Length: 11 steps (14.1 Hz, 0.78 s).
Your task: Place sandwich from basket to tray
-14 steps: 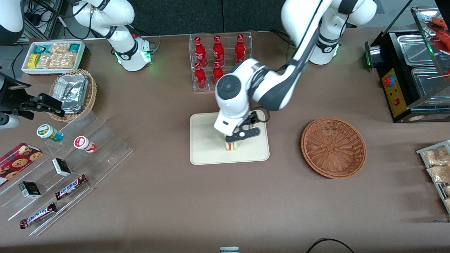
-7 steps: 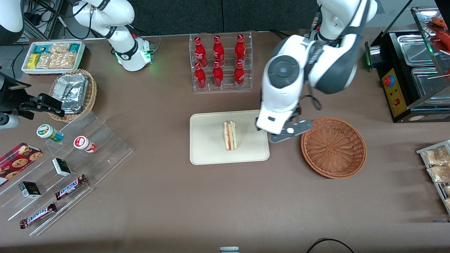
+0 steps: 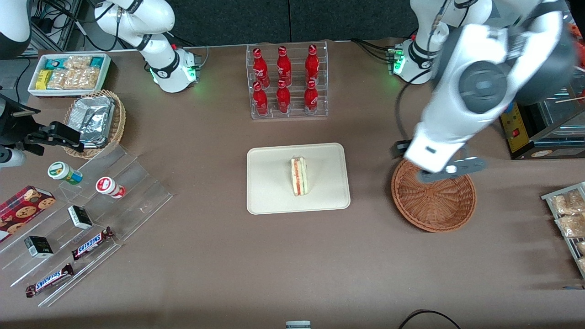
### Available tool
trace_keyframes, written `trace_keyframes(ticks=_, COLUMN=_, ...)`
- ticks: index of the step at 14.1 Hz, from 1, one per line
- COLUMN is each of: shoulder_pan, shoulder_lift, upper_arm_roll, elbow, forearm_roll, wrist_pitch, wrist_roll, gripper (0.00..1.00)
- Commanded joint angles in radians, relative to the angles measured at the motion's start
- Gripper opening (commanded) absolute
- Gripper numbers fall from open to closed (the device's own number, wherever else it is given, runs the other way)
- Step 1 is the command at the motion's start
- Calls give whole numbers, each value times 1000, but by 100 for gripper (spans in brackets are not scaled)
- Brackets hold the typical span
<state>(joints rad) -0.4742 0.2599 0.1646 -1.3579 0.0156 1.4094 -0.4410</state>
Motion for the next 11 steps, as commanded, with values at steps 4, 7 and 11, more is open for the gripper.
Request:
trace_keyframes(ticks=4, shoulder_pan=121, shoulder_lift=-172, upper_arm_roll=-8, elbow=-164, forearm_roll=-2, wrist_pitch=-27, wrist_roll=286, gripper=100)
trace_keyframes(ticks=7, shoulder_pan=175, shoulder_lift=-223, upper_arm_roll=-8, elbow=-205, forearm_roll=4, wrist_pitch=-21, wrist_roll=375, gripper=100)
trace_keyframes(ticks=11, shoulder_pan=229, shoulder_lift=-238, upper_arm_roll=6, elbow=-199, forearm_roll=0, wrist_pitch=-32, wrist_roll=519, gripper=100)
